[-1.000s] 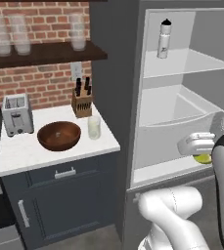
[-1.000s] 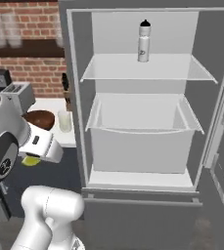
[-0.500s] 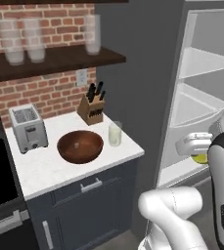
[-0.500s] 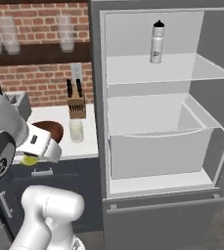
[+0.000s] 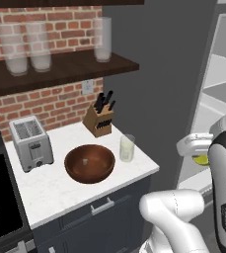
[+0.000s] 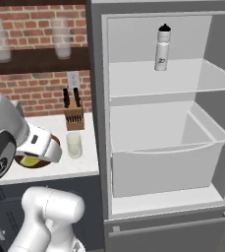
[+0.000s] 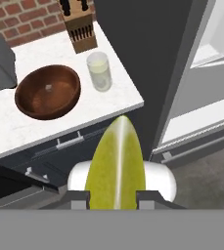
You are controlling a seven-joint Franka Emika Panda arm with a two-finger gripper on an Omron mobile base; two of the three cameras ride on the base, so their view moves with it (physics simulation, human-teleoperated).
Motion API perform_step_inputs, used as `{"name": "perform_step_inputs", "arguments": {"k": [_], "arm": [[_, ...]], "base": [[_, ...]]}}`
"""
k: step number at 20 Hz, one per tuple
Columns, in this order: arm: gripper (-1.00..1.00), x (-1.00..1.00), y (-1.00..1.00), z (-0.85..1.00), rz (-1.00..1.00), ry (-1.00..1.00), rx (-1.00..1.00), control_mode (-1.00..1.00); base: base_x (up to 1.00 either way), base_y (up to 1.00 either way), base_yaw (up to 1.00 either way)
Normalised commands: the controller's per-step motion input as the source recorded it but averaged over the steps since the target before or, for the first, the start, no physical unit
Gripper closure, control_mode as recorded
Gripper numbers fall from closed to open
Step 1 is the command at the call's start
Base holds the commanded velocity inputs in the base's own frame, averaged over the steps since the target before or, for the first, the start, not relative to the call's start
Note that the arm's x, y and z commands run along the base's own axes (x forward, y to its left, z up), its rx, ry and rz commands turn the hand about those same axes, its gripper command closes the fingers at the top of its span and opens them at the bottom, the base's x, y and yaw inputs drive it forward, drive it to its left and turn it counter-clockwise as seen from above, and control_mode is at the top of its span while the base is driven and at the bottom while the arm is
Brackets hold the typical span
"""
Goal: Grab a lemon wedge from the fridge and one ice cube from the ice bowl, and put them in the glass of lemonade.
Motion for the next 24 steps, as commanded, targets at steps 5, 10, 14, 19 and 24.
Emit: {"name": "perform_step_inputs", "arguments": {"k": [5,10,14,19,24], "arm": [[1.00,0.00,0.00,0.00,0.00,0.00,0.00,1.00],[1.00,0.00,0.00,0.00,0.00,0.00,0.00,1.00],[1.00,0.00,0.00,0.00,0.00,0.00,0.00,1.00],[1.00,0.00,0.00,0.00,0.00,0.00,0.00,1.00],[1.00,0.00,0.00,0.00,0.00,0.00,0.00,1.00]], "base": [[0.00,0.30,0.05],[0.00,0.36,0.06],[0.00,0.49,0.14],[0.05,0.59,0.19],[0.64,0.01,0.01]]}}
